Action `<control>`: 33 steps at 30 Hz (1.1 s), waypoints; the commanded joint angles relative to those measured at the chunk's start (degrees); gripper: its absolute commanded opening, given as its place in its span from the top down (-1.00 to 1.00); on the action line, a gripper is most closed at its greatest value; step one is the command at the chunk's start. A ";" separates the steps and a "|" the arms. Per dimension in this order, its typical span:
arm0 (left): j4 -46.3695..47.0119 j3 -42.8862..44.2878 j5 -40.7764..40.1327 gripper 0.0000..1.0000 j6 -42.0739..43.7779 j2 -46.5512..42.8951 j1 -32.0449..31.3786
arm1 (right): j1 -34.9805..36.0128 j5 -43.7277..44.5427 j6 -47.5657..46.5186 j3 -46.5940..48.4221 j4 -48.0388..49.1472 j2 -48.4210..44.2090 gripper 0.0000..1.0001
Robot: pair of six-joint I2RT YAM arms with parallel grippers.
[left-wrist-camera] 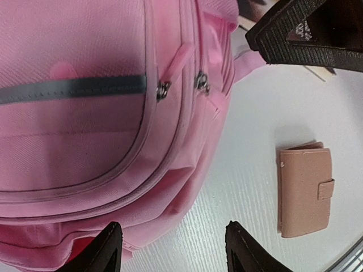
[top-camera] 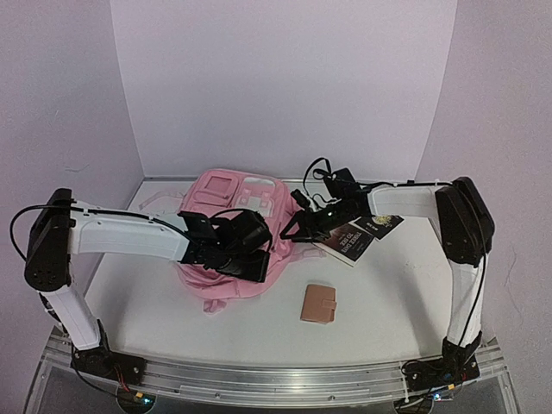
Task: Pack the student bag
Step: Unzip the student bag at the center of the board.
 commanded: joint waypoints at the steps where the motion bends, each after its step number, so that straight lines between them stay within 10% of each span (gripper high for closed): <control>1: -2.16 -0.83 1.46 -0.24 -4.58 2.42 0.89 | 1.36 -0.93 -0.10 3.68 -0.92 5.12 -0.27; 17: 5.97 -19.66 -0.42 0.17 -5.98 -12.22 18.20 | 13.52 -2.00 5.37 4.36 5.29 10.56 -0.23; 33: 6.52 -5.83 -8.67 -0.04 -8.86 -4.93 -0.32 | 4.98 5.33 7.68 2.84 5.56 1.35 -0.26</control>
